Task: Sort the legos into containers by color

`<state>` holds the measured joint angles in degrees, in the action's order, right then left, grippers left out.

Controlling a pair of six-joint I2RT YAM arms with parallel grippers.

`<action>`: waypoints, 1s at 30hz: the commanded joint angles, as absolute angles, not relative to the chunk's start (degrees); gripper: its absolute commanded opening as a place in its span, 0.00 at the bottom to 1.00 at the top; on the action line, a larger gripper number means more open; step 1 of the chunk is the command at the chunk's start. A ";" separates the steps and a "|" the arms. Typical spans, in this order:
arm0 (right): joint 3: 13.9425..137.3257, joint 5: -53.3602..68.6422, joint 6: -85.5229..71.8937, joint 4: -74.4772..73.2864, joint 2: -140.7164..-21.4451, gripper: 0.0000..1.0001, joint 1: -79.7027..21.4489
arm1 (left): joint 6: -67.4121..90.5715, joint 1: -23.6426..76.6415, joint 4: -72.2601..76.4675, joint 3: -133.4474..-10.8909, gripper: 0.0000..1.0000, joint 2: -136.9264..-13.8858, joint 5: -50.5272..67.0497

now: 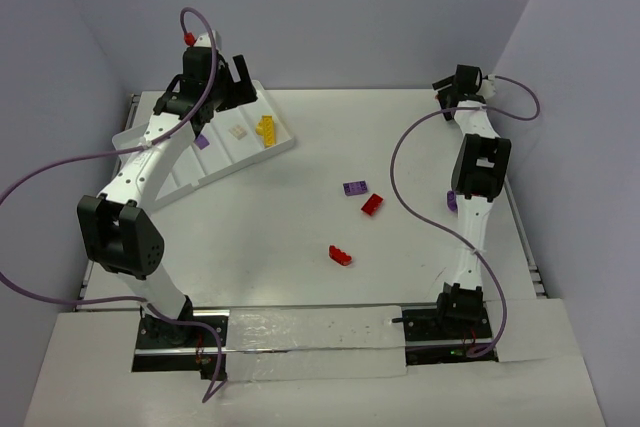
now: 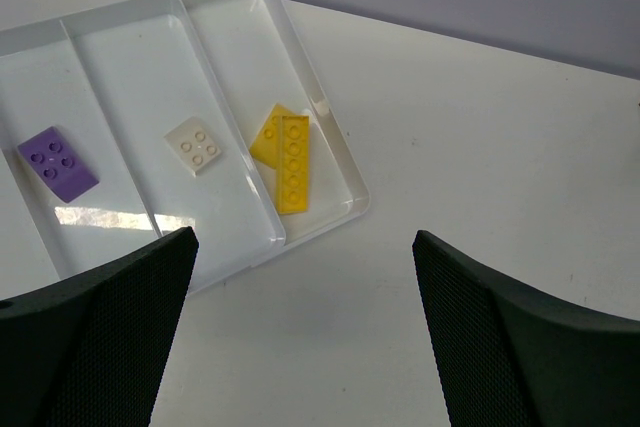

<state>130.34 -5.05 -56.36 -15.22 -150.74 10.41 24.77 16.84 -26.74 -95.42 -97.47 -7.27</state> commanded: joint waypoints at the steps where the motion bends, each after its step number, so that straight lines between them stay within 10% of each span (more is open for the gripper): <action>1: 123.57 -3.50 -55.25 -18.33 -144.98 0.80 9.27 | 24.49 17.05 -25.56 -96.28 0.97 -94.61 -6.36; 30: 140.06 -15.73 -56.16 -5.54 -155.57 0.79 9.14 | 22.59 17.05 -24.26 -97.25 0.97 -97.16 -8.22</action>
<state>137.19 -11.40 -55.17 -11.27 -154.24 9.50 24.18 16.84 -26.30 -94.37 -96.03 -7.14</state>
